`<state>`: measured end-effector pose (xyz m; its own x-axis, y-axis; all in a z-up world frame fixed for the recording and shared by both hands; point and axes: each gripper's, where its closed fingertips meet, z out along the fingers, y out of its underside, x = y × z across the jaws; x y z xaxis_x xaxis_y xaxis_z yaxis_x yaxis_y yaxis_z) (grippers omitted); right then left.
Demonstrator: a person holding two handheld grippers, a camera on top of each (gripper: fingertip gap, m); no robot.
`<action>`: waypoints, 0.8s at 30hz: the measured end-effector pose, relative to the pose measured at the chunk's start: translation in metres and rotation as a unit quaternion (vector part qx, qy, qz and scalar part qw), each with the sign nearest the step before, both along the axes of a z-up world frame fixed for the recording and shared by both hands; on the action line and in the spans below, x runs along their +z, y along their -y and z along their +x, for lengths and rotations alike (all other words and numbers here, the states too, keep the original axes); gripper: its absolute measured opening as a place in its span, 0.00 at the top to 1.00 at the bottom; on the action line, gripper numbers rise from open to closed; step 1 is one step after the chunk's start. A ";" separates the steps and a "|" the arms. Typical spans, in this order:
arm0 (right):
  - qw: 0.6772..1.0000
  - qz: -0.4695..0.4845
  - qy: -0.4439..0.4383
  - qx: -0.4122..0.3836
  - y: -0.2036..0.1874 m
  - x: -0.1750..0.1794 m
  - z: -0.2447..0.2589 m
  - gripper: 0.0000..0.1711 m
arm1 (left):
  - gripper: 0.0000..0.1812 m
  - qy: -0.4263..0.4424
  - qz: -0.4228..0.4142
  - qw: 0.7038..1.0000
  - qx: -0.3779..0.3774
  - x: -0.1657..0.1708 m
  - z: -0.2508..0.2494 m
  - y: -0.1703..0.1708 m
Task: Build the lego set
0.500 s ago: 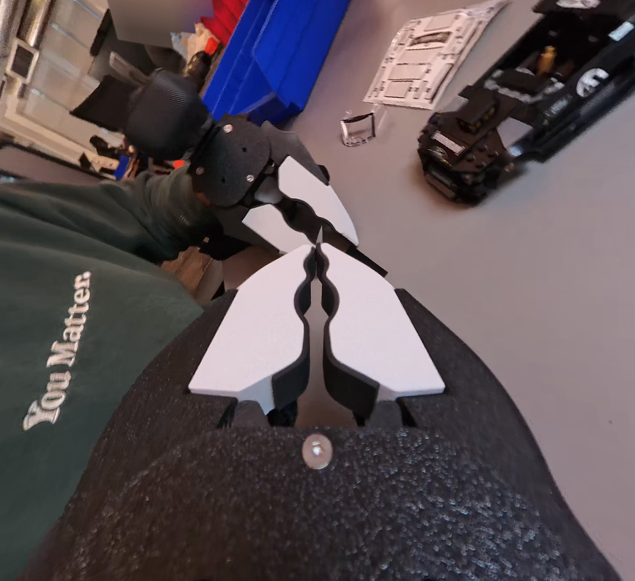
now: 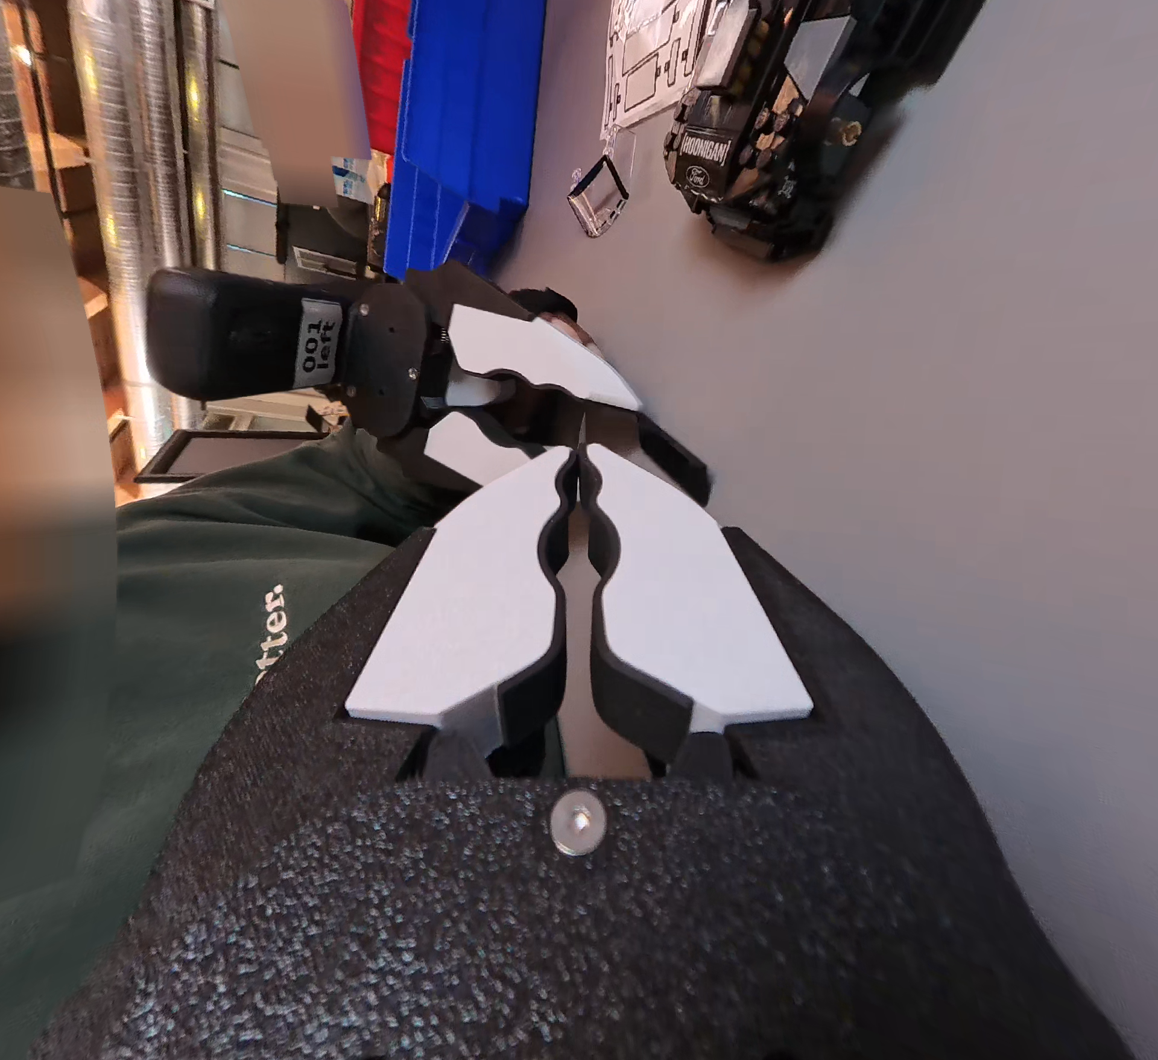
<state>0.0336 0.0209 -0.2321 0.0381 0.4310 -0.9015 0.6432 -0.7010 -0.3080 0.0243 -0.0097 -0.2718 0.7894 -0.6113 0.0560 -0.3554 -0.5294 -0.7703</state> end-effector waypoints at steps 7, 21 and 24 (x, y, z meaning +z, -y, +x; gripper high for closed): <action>1.000 0.000 0.028 -0.005 -0.001 -0.013 -0.003 1.00 | 0.86 -0.003 0.008 1.000 -0.001 -0.001 -0.006 -0.002; 0.997 -0.003 0.029 -0.067 -0.006 -0.010 0.015 1.00 | 0.91 -0.032 -0.018 0.999 -0.028 -0.012 -0.005 -0.002; 0.997 -0.007 0.027 -0.070 -0.004 -0.011 0.016 1.00 | 0.90 -0.028 -0.020 0.999 -0.031 -0.012 -0.005 0.000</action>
